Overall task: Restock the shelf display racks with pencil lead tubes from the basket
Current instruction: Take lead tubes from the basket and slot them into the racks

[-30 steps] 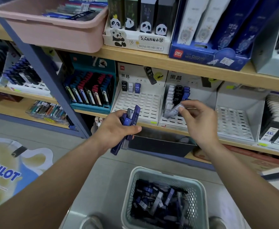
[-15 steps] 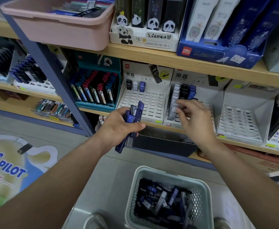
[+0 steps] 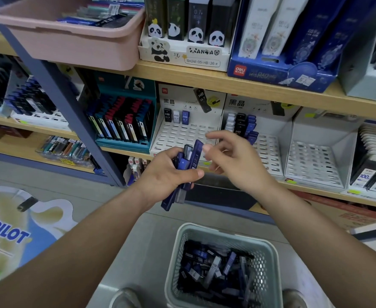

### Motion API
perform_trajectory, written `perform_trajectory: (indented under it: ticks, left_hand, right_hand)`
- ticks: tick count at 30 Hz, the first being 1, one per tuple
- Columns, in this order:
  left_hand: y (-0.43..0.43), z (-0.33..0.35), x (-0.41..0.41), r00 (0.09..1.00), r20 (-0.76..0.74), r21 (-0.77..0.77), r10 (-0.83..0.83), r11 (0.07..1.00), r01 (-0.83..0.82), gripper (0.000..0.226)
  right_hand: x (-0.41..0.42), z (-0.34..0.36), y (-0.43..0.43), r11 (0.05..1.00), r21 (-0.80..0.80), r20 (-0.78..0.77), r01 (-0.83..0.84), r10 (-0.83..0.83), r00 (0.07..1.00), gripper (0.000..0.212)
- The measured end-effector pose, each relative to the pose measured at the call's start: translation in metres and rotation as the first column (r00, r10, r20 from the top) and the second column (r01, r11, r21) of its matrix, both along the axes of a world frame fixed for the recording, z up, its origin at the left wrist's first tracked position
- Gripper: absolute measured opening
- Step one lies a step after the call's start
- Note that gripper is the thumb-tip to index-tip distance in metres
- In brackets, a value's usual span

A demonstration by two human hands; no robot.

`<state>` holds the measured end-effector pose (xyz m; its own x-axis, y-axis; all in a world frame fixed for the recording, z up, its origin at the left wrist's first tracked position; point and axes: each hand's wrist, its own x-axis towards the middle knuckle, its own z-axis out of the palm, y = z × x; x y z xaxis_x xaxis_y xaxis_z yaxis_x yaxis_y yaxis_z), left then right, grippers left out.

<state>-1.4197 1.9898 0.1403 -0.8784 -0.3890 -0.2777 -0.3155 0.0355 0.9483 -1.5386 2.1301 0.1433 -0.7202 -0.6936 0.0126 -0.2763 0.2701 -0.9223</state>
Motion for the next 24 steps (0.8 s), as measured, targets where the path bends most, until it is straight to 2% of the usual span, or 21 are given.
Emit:
perform_trajectory:
  ticks: [6, 11, 16, 21, 24]
  left_hand:
    - [0.011, -0.002, -0.001, 0.998, -0.013, 0.059, -0.054, 0.997, 0.055, 0.036]
    - [0.013, -0.008, -0.002, 0.998, -0.023, 0.083, -0.06, 0.995, 0.062, 0.039]
    - [0.014, -0.011, -0.004, 0.997, -0.052, 0.126, -0.061, 0.99, 0.067, 0.052]
    - [0.017, -0.018, -0.008, 0.999, -0.044, 0.092, -0.027, 0.995, 0.031, 0.026]
    - [0.018, -0.019, -0.011, 0.999, -0.043, 0.099, -0.001, 0.995, 0.005, 0.021]
  right_hand:
    - [0.0, 0.002, -0.009, 0.997, 0.046, 0.122, 0.061, -0.067, 0.99, 0.03]
    - [-0.004, -0.001, -0.003, 0.995, -0.01, 0.253, 0.095, -0.089, 0.963, 0.025]
    - [-0.005, -0.003, 0.002, 0.988, -0.071, 0.323, 0.138, -0.108, 0.94, 0.02]
    - [-0.005, -0.005, 0.007, 0.988, -0.115, 0.348, 0.106, -0.06, 0.936, 0.014]
    - [-0.004, -0.005, 0.01, 0.985, -0.144, 0.377, 0.094, -0.033, 0.926, 0.02]
